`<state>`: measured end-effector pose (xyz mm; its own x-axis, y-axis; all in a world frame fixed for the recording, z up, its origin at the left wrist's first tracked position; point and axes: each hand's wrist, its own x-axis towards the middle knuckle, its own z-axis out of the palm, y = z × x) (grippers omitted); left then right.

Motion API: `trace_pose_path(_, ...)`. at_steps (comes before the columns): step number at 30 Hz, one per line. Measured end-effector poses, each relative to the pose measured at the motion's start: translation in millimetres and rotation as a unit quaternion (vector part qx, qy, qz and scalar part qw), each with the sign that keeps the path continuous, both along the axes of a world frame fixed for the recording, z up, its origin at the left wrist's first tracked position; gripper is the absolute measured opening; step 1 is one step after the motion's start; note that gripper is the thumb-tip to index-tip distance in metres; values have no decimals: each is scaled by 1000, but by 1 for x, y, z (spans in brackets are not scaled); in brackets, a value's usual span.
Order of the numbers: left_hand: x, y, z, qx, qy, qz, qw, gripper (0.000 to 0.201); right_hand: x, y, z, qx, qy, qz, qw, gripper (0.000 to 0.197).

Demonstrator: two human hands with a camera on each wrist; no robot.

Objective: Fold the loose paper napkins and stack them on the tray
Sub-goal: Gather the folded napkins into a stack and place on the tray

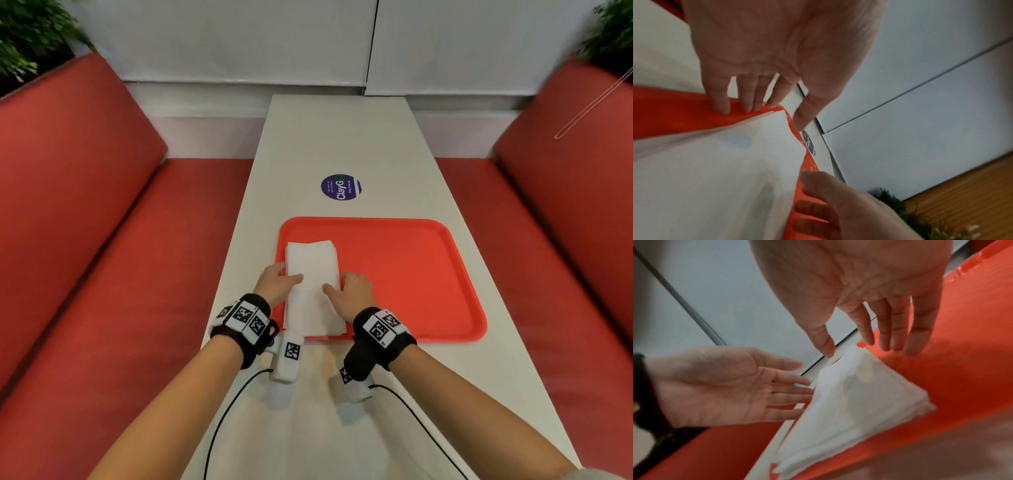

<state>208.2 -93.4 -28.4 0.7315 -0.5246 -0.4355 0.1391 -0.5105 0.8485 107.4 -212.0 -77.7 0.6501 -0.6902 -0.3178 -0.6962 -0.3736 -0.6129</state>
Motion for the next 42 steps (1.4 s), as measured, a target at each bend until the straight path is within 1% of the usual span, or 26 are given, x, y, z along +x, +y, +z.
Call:
trace_pose_path(2,-2,1,-2,-5,44,-4,999,35,0,6,-1,1,-8,2,1000,46)
trace_pose_path(5,-9,5,-3,-39,96,-4,995,43,1,19,1,32,-36,10,999,42)
trace_pose_path(6,-13,6,0,-54,107,-3,993,43,-1,23,5,39,-52,9,998,40)
trace_pose_path(8,-19,15,10,-72,109,8,991,43,-9,27,16,60,-86,-7,994,42)
trace_pose_path(11,-23,49,31,-100,90,31,990,59,-32,33,36,70,-128,-30,989,52)
trace_pose_path(13,-27,85,47,-113,82,34,990,52,-52,43,42,70,-142,-41,986,53)
trace_pose_path(15,-36,122,53,-68,73,36,994,44,-73,65,41,102,-149,-37,983,50)
trace_pose_path(17,-48,153,44,-4,68,45,997,42,-93,92,32,154,-134,-30,978,48)
trace_pose_path(20,-72,189,17,88,63,45,993,51,-117,137,19,214,-92,-24,972,49)
trace_pose_path(22,-89,210,-7,149,27,20,988,63,-129,160,9,227,-87,-33,969,50)
trace_pose_path(23,-97,219,-17,174,4,2,985,72,-133,170,6,228,-90,-37,969,49)
trace_pose_path(25,-115,233,-31,200,-20,-17,979,89,-140,184,1,241,-105,-49,964,48)
trace_pose_path(26,-125,238,-35,205,-25,-20,978,90,-144,191,1,260,-111,-58,957,46)
trace_pose_path(28,-144,242,-39,208,-47,-21,977,81,-150,205,0,301,-113,-75,944,46)
trace_pose_path(29,-150,243,-41,206,-56,-23,977,79,-152,212,0,308,-111,-79,942,47)
trace_pose_path(32,-155,241,-43,178,-24,-14,984,86,-153,223,-3,278,-111,-67,952,60)
trace_pose_path(33,-153,239,-44,170,-14,-8,985,88,-153,223,-3,272,-112,-66,954,55)
trace_pose_path(34,-150,238,-45,163,-7,1,987,89,-152,224,-1,266,-113,-65,955,45)
trace_pose_path(35,-147,237,-45,156,-1,11,988,88,-152,225,1,257,-112,-62,958,34)
trace_pose_path(36,-147,236,-44,146,4,19,989,83,-152,227,5,247,-113,-59,961,27)
trace_pose_path(38,-144,234,-45,138,15,22,990,72,-152,230,7,238,-116,-54,963,26)
trace_pose_path(39,-143,233,-48,137,17,18,990,72,-152,232,8,235,-118,-51,963,27)
trace_pose_path(41,-141,231,-54,138,21,15,990,88,-152,234,7,232,-121,-48,964,27)
trace_pose_path(42,-141,231,-56,130,25,20,991,92,-152,234,6,235,-124,-50,963,26)
